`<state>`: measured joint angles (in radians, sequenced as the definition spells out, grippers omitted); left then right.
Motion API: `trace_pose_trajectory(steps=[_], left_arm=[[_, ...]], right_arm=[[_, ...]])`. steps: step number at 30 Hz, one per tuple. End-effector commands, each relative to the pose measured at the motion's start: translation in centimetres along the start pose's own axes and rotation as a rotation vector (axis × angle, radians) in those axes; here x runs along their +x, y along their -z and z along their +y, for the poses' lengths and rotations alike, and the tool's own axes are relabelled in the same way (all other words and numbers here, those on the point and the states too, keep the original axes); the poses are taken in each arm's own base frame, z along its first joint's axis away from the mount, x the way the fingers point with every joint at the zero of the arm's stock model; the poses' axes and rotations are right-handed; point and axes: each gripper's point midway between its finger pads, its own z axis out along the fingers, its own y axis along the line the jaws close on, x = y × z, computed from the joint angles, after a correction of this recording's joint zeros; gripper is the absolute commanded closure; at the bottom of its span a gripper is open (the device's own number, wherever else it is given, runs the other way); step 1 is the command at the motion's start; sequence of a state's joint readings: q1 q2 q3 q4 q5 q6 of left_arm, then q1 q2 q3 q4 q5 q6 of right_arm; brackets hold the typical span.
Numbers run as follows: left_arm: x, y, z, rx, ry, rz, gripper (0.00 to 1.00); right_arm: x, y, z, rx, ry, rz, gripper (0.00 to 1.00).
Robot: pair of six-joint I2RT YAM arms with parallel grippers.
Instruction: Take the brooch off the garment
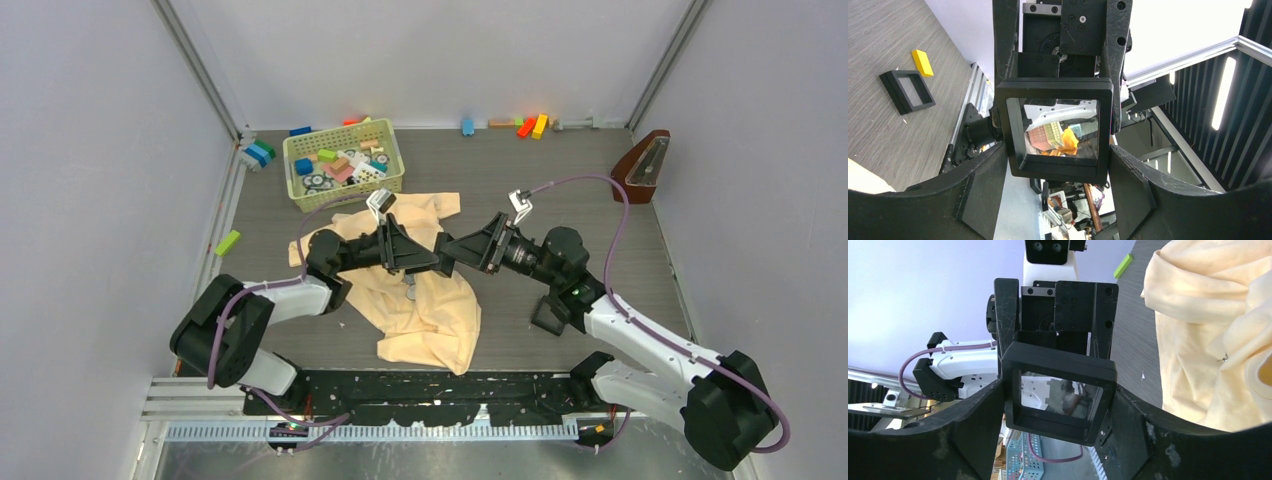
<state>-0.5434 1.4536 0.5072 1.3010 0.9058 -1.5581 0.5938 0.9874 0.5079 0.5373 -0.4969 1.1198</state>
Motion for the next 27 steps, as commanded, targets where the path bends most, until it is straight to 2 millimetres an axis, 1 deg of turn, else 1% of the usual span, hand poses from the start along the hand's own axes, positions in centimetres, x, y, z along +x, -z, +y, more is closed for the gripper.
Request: trace_pose_trajectory(steps=[1,3,4,5,6,7,9,12,14,17,21,24,27], left_arm=[[-0.2,-0.5,-0.9,0.018,-0.075,0.031,0.84],[-0.3,-0.5,-0.5,-0.009,-0.093,0.029,0.85],[-0.3,-0.5,-0.4,-0.024,-0.098,0.027,0.85],[-0.4,-0.5,-0.2,-0.038,-0.103,0.021,0.86],[-0.4,-0.4,-0.1,-0.055,-0.103,0.018,0.87],[-0.5,-0.4,-0.1,-0.064,-0.113,0.013,0.88],[-0.6,-0.3,-0.2,-0.078,-0.131,0.002,0.91],[-0.9,-0.2,-0.9,-0.073,-0.154,-0.022,0.96],[-1.0,-0.1,-1.3,-0.062,-0.160,-0.030,0.97],[-1.0,0.0,-1.4,-0.060,-0.161,-0.029,0.97],[-0.9,0.4,-1.6,-0.061,-0.161,-0.037,0.97],[-1.1,0.9,-2.1,-0.056,-0.169,-0.052,0.96],[-1.3,1.2,-2.7,-0.049,-0.169,-0.059,0.98]], right_arm=[[-0.6,-0.2,0.9,0.025,0.070,0.016,0.33],[-0.3,-0.2,-0.1,0.076,0.068,0.040,0.38],[-0.4,-0.2,-0.1,0.086,0.079,0.037,0.41],[-0.2,-0.1,-0.7,0.116,0.071,0.047,0.48],[-0.3,0.0,-0.9,0.127,0.080,0.043,0.51],[-0.2,0.0,-1.1,0.139,0.077,0.047,0.56],[-0.2,0.2,-1.5,0.153,0.076,0.041,0.61],[-0.2,0.3,-1.5,0.143,0.056,0.024,0.62],[-0.3,0.2,-1.0,0.096,0.034,0.005,0.62],[-0.4,0.2,0.0,0.029,0.017,-0.015,0.62],[-0.7,0.4,0.2,0.031,0.012,-0.030,0.65],[-1.2,0.9,0.4,0.035,0.015,-0.057,0.67],[-1.5,1.4,0.3,0.040,0.012,-0.079,0.68]])
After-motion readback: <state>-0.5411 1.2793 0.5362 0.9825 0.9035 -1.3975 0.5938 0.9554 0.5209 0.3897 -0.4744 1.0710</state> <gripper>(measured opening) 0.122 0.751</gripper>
